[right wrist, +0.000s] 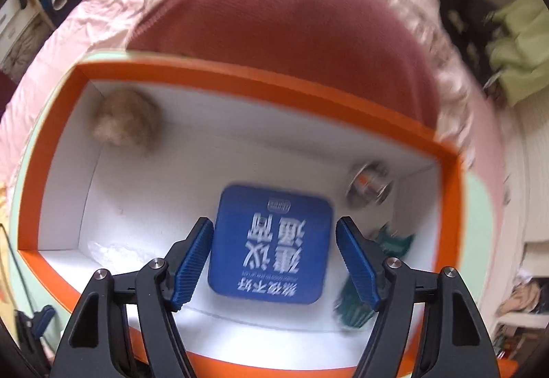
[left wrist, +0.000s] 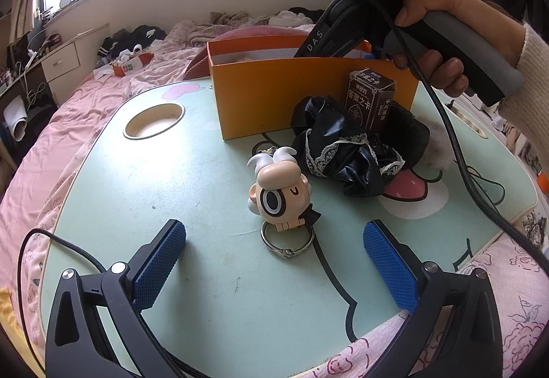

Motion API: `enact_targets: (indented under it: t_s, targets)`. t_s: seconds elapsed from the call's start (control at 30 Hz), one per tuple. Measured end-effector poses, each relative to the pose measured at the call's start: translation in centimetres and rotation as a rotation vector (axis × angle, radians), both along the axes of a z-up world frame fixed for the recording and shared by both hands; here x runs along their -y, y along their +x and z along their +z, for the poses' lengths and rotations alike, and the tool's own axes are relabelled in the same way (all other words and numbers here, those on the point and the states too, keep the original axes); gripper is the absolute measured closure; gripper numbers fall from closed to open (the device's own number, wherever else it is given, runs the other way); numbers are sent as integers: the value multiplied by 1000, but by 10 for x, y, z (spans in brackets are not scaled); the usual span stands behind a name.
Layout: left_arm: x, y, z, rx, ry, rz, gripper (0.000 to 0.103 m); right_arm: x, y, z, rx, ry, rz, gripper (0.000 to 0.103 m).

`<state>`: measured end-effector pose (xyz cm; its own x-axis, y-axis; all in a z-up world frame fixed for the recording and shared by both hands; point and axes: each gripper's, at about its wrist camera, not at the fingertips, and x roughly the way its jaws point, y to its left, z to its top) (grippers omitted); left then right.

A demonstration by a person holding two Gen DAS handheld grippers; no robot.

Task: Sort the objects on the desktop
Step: 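Close the right tool on the blue tin and lift it, then carry the blue tin out and set it on the table, open right tool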

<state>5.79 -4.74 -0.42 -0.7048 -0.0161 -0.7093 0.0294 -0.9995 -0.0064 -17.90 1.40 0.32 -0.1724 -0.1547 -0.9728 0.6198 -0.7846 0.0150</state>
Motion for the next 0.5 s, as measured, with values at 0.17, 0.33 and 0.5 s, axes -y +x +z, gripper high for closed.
enact_targets:
  t_s: [0.17,0.33,0.5]
  targets:
    - [-1,1,1,-1,2,0,0,-9,-3,1,7,-66,-10,37]
    - [-1,1,1,-2,1,0,0,-24,-2,21,-57,-188,-44,37]
    - [-2,1,1,-1,1,1,0,-54,15,82,-189,-412,-126,37]
